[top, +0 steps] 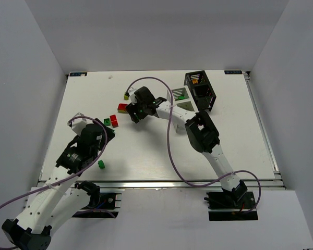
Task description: Sort the legos into containers by color
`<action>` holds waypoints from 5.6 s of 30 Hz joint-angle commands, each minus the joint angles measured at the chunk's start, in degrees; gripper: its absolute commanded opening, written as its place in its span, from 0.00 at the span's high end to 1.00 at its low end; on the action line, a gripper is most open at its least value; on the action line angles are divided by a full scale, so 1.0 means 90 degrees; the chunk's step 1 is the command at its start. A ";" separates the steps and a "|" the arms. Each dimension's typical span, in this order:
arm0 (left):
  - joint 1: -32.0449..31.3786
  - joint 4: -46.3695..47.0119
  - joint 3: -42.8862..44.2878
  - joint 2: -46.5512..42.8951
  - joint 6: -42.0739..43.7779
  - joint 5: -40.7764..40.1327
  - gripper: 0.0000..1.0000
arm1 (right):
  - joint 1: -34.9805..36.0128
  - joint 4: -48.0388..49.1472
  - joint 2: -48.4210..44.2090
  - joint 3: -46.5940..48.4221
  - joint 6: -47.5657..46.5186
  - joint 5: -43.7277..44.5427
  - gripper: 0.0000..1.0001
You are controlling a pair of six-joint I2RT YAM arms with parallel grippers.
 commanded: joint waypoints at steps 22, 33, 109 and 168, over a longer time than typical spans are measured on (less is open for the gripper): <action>0.0014 0.1064 -0.0520 0.0230 -0.0112 0.0591 0.12 | -0.0652 0.0772 -0.3138 -0.1608 -0.1616 -0.3104 1.00; 0.0014 0.1513 -0.0657 0.0416 -0.0151 0.0962 0.12 | -0.2419 0.0762 -0.4253 -0.2616 -0.1168 -0.3117 1.00; 0.1489 -0.0567 0.6413 0.8979 -0.2280 0.1383 0.25 | -0.4051 0.1007 -0.7046 -0.5712 -0.2994 -0.5469 0.64; -0.0181 1.0957 -0.1887 0.2447 -0.0190 0.7359 0.99 | -0.2343 0.3056 -0.5698 -0.5351 0.3745 -0.7656 0.23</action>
